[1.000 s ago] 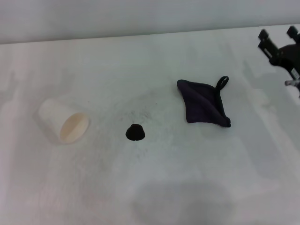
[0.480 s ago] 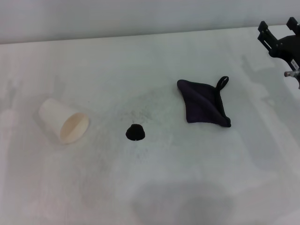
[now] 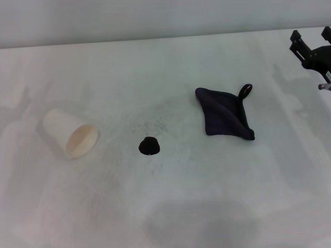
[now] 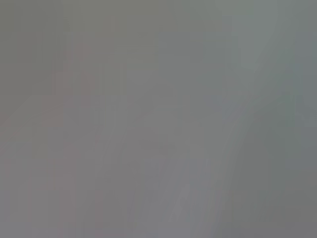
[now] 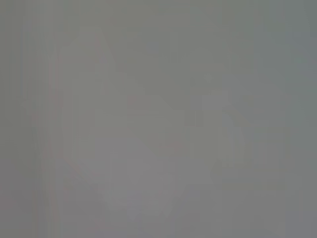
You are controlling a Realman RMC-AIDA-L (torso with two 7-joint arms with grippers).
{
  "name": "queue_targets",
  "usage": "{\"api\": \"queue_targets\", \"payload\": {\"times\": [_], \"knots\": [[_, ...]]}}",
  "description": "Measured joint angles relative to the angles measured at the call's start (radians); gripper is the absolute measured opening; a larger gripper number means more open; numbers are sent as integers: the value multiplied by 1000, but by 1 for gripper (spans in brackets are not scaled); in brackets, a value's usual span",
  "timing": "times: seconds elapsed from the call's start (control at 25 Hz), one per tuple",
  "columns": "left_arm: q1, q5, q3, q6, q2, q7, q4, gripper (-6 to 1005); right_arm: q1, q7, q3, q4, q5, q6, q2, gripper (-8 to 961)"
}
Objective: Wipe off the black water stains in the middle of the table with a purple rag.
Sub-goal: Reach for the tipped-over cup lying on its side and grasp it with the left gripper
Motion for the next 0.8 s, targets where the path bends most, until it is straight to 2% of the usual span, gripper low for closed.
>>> {"api": "queue_targets", "payload": {"times": [0.12,0.28,0.44,0.64,0.8], "knots": [[20,123,-4,20,41,-118,65,878,2,0,4,-11,2,-37,-1,845],[3,322,-2,18,119,-306,86,878,8,-1,2,-15,0,-81,-1,845],[-2,548,-9,-14,171,-416,180,877,-2,0,1,-18,-1,-87,1,844],[-14,784,-13,-63,223,-465,310,877,-16,2,6,13,6,-80,6,844],[-34,1006,-26,-115,255,-469,409,876,-12,2,14,37,6,-80,8,844]]}}
